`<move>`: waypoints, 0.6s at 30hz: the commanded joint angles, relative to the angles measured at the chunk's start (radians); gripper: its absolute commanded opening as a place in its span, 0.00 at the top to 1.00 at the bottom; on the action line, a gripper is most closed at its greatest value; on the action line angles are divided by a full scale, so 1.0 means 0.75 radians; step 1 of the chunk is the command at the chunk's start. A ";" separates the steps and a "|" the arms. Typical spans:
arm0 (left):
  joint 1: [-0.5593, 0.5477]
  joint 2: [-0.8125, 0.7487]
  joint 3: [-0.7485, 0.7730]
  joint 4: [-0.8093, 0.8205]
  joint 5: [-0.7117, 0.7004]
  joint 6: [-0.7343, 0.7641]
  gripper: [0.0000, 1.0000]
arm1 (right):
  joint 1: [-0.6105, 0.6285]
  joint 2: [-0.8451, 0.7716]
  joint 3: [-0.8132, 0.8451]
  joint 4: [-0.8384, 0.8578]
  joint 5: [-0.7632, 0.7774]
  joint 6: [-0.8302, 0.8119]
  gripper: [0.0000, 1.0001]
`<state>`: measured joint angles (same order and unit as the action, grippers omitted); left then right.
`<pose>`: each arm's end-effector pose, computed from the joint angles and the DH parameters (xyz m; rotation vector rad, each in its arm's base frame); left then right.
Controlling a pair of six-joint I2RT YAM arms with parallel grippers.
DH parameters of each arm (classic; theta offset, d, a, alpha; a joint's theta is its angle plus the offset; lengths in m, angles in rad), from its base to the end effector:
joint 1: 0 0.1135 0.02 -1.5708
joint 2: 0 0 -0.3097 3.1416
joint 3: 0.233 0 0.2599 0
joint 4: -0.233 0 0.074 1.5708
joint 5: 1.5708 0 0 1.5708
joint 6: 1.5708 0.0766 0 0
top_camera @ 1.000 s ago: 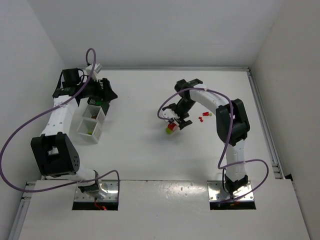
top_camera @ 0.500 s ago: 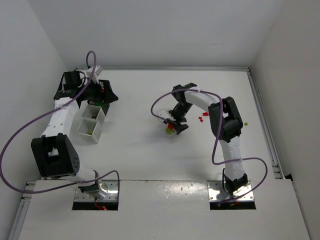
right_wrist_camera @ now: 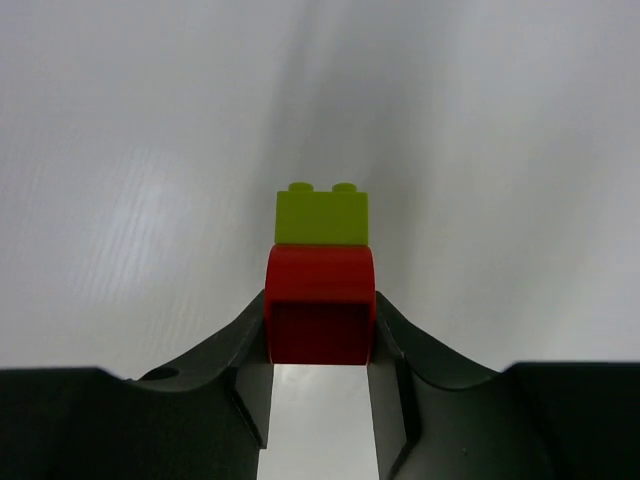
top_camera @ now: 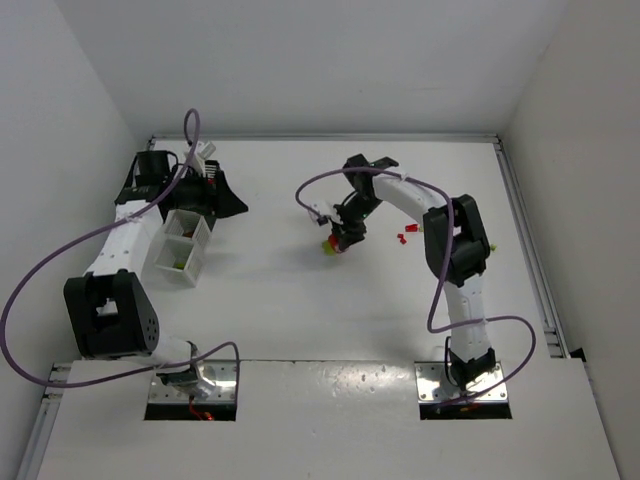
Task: Sort the legos into containers by color
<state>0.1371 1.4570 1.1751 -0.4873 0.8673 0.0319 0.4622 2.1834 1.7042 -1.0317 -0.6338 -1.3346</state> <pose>0.3380 -0.0123 0.3226 0.3051 2.1471 -0.9058 0.3900 0.2450 0.1681 -2.1426 1.6717 0.7733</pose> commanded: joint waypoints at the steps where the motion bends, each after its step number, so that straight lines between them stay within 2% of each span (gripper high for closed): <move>1: -0.078 -0.055 -0.035 -0.021 0.255 0.066 0.21 | -0.011 -0.174 0.153 0.260 -0.241 0.481 1.00; 2: -0.093 -0.055 -0.047 -0.021 0.297 0.078 0.19 | -0.011 -0.175 0.188 0.316 -0.324 0.596 1.00; 3: -0.109 -0.067 -0.067 -0.021 0.298 0.078 0.19 | -0.011 -0.175 0.202 0.413 -0.365 0.816 1.00; 6: -0.164 -0.096 -0.082 -0.050 0.312 0.150 0.19 | -0.011 -0.189 0.217 0.498 -0.496 1.097 1.00; 13: -0.214 -0.098 -0.080 -0.078 0.222 0.248 0.19 | 0.016 -0.201 0.231 0.480 -0.660 1.213 1.00; 18: -0.240 -0.067 -0.035 -0.078 0.236 0.275 0.19 | 0.016 -0.160 0.280 0.451 -0.744 1.323 1.00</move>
<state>-0.0223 1.4067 1.1030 -0.5491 1.0203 0.1871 0.4683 2.0624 1.8622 -0.6987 -1.0775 -0.4343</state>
